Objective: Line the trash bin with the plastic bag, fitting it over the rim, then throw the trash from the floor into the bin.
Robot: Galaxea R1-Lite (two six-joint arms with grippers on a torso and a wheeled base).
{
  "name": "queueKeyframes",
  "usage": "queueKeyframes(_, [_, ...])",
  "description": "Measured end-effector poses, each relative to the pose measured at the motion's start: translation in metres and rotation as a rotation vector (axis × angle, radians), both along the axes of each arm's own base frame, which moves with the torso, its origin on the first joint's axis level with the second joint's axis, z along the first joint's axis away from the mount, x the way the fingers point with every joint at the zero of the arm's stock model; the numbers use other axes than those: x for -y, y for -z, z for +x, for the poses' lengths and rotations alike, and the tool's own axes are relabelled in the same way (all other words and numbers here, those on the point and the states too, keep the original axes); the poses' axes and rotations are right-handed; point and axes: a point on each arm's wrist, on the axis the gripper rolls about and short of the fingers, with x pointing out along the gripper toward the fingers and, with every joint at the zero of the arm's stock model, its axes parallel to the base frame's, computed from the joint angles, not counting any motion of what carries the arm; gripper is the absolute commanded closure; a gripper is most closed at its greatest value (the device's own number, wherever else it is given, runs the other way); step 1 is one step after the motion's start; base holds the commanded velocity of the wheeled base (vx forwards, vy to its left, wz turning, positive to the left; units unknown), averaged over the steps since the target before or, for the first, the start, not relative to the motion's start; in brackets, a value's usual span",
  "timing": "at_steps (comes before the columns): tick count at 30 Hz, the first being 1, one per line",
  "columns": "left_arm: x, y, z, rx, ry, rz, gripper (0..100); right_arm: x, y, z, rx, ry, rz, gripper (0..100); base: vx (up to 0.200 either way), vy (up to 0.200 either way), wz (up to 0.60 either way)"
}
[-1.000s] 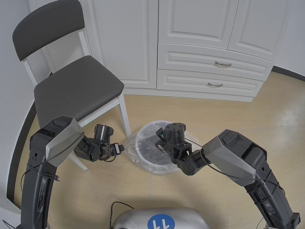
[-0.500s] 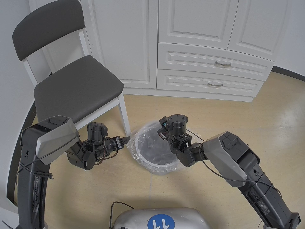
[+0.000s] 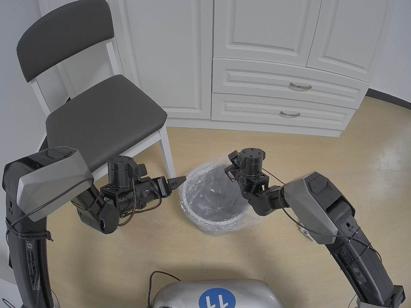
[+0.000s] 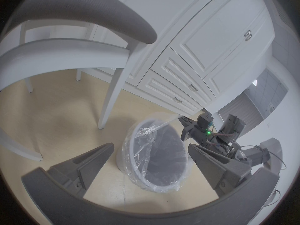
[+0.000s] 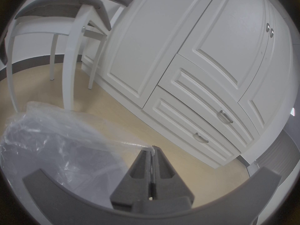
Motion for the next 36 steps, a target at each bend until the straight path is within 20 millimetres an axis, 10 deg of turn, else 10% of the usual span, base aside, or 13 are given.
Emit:
queueKeyframes(17, [0.009, -0.006, -0.01, 0.023, 0.03, -0.004, 0, -0.019, -0.039, -0.011, 0.055, -0.079, 0.133, 100, 0.0, 0.0, 0.0])
queueKeyframes(18, [0.009, -0.005, -0.01, 0.022, 0.029, -0.003, 0, -0.021, -0.038, -0.012, 0.054, -0.082, 0.133, 0, 0.0, 0.0, 0.0])
queueKeyframes(36, [0.007, 0.003, -0.013, 0.067, 0.073, 0.073, 0, -0.013, -0.034, -0.053, -0.087, -0.123, 0.106, 0, 0.0, 0.0, 0.0])
